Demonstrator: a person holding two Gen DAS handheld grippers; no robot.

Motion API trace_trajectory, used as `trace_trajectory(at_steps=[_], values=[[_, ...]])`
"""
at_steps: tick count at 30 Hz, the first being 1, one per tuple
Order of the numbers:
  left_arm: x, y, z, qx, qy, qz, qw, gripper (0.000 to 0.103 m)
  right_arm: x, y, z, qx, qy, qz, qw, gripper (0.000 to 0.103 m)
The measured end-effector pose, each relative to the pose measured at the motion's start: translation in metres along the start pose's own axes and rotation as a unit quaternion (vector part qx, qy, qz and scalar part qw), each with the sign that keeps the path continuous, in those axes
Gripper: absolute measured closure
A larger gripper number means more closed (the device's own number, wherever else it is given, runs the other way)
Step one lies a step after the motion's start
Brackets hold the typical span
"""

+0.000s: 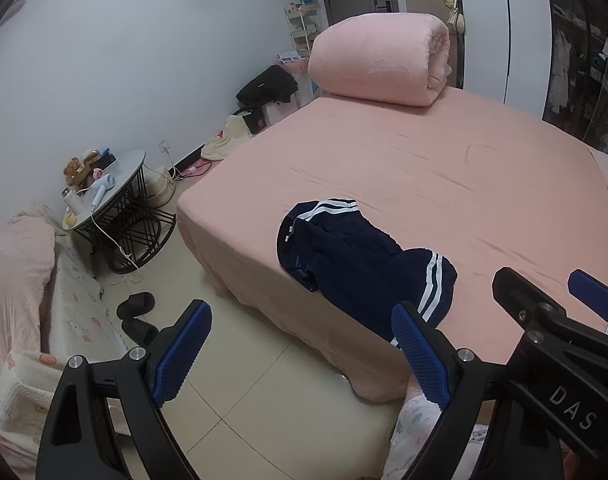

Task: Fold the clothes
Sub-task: 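Move both grippers toward the navy striped pants on the bed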

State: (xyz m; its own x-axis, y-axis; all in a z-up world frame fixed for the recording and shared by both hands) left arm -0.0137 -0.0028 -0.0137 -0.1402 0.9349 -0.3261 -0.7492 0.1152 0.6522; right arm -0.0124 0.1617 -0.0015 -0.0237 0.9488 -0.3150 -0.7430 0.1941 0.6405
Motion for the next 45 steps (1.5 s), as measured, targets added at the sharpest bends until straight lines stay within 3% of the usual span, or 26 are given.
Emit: trace_trajectory(at_steps=[8, 16, 21, 28, 37, 45], values=[[0.001, -0.012, -0.003, -0.001, -0.003, 0.002, 1.0000, 0.011, 0.002, -0.002, 0.000, -0.007, 0.004, -0.005, 1.000, 0.017], [0.000, 0.010, -0.014, -0.029, -0.012, -0.004, 0.9995, 0.011, 0.004, 0.001, -0.017, -0.020, 0.024, -0.018, 0.999, 0.017], [-0.003, 0.018, -0.030, -0.050, -0.045, 0.007, 0.9977, 0.011, 0.002, 0.006, -0.028, -0.033, 0.034, -0.022, 0.999, 0.017], [-0.017, 0.023, -0.060, -0.083, -0.099, 0.061, 0.9897, 0.011, 0.001, 0.026, -0.038, -0.044, 0.012, 0.002, 0.999, 0.017], [-0.031, 0.021, -0.096, -0.084, -0.089, 0.078, 0.9894, 0.011, -0.006, 0.032, -0.060, -0.072, 0.019, 0.096, 0.993, 0.017], [-0.023, 0.020, -0.133, -0.103, -0.109, 0.077, 0.9857, 0.011, 0.007, 0.019, -0.088, -0.098, -0.014, 0.171, 0.980, 0.017]])
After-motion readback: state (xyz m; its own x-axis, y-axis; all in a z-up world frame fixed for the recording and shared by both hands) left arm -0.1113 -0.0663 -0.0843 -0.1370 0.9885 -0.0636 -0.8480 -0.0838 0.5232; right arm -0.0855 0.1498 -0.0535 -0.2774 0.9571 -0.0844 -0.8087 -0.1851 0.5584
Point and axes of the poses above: each gripper's, at about its wrist camera, not at the fingertips, and z roughly against the way its jaws point, x to its right, y to its top, the point moved 2 cm from there along -z, roughly the way its jaws point, and after that the axes turned 12 degrees about y, right-handed, at the moved point
